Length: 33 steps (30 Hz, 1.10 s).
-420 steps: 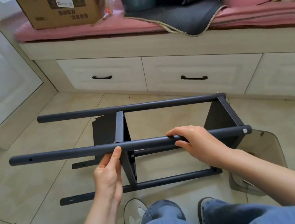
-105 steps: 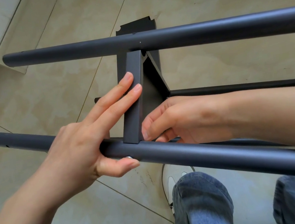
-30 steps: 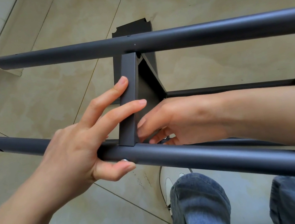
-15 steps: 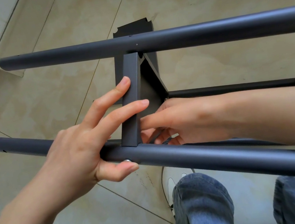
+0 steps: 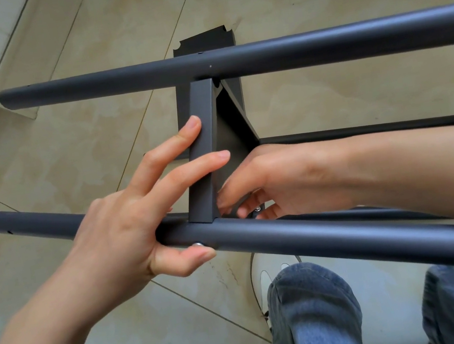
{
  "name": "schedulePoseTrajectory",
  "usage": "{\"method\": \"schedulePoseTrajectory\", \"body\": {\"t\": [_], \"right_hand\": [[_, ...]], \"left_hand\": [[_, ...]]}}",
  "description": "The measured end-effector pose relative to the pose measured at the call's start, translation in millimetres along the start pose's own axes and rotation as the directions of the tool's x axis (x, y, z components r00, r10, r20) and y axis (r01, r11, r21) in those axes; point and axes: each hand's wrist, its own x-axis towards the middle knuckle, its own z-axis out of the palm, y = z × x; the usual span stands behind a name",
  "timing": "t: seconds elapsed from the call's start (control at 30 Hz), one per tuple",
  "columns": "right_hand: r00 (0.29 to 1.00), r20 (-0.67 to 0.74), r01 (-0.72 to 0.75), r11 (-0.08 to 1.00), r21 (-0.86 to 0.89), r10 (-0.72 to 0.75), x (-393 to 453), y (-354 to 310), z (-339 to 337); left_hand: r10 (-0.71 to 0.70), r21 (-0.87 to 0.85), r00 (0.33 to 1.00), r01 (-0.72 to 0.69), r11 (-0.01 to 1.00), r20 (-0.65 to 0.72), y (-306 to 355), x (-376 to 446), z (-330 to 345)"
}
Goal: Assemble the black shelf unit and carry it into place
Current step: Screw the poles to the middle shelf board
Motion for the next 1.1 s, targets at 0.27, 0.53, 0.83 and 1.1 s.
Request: {"method": "schedulePoseTrajectory", "body": {"t": [0.27, 0.53, 0.83, 1.1], "right_hand": [[1.000, 0.023, 0.015, 1.000, 0.018, -0.015, -1.1, 0.0, 2.0], [0.999, -0.048, 0.010, 1.000, 0.003, -0.010, 1.4, 1.9, 3.0], [0.998, 0.029, 0.055, 0.998, 0.036, -0.057, 2.0, 4.0, 0.1], [0.999, 0.023, 0.031, 0.999, 0.018, -0.032, 0.9, 3.2, 0.8]], "left_hand": [[0.003, -0.005, 1.000, -0.003, 1.000, -0.005, 0.0, 0.5, 0.3], [0.002, -0.022, 1.000, -0.002, 1.000, -0.010, -1.1, 0.1, 1.1], [0.014, -0.016, 1.000, -0.014, 1.000, -0.010, -0.9, -0.3, 0.8], [0.016, -0.006, 1.000, -0.016, 1.000, -0.011, -1.2, 0.4, 1.1]]}}
